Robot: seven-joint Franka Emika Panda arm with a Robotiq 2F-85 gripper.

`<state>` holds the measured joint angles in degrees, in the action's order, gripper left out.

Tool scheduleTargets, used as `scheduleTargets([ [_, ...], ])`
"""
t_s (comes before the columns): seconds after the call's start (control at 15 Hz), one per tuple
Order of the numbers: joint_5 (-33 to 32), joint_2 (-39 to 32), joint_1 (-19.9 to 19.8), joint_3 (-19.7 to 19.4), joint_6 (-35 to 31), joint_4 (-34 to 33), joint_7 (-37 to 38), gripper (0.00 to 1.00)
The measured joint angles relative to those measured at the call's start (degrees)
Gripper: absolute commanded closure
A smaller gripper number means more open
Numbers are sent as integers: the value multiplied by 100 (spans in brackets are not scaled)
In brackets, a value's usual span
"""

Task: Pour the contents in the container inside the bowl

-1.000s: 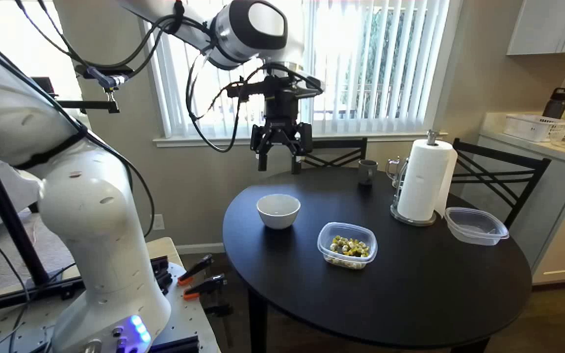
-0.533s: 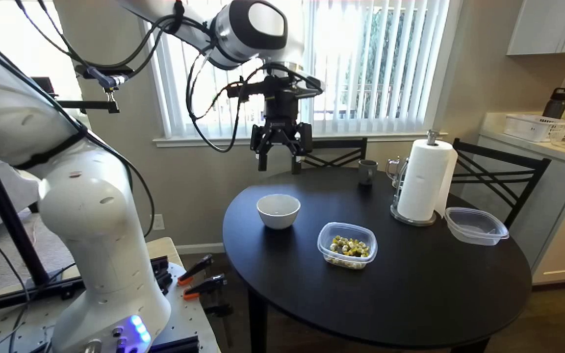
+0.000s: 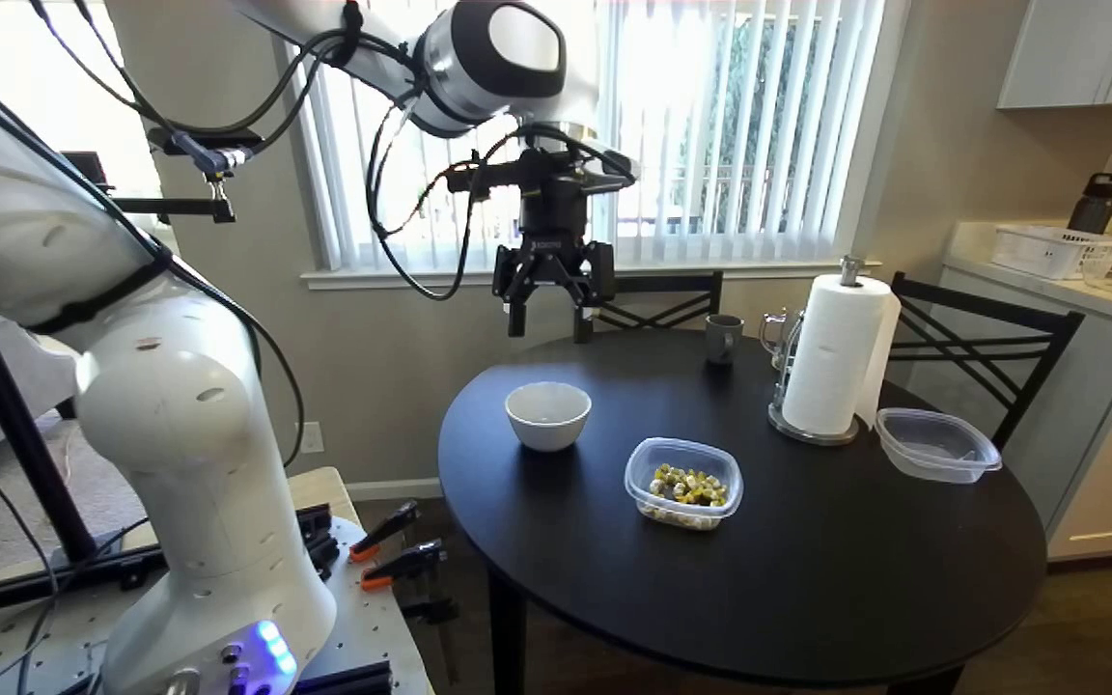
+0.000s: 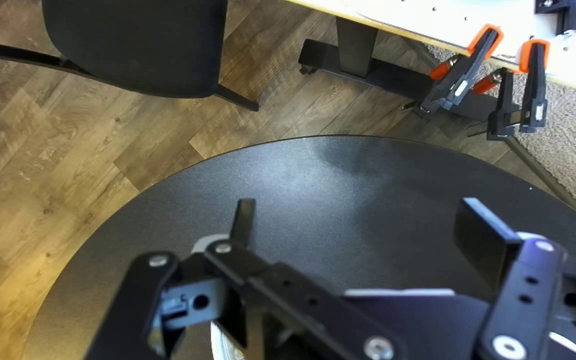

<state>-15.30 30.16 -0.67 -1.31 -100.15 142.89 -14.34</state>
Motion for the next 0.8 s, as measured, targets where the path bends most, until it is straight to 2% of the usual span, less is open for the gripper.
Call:
scheduleTargets([
  [0.27, -260, -40, 162, 66, -49, -3, -41, 0],
  [0.47, -536, -355, 395, 104, -347, 81, -289, 0],
  [0.8, -865, -1487, 500, 79, -1738, 238, -832, 0],
])
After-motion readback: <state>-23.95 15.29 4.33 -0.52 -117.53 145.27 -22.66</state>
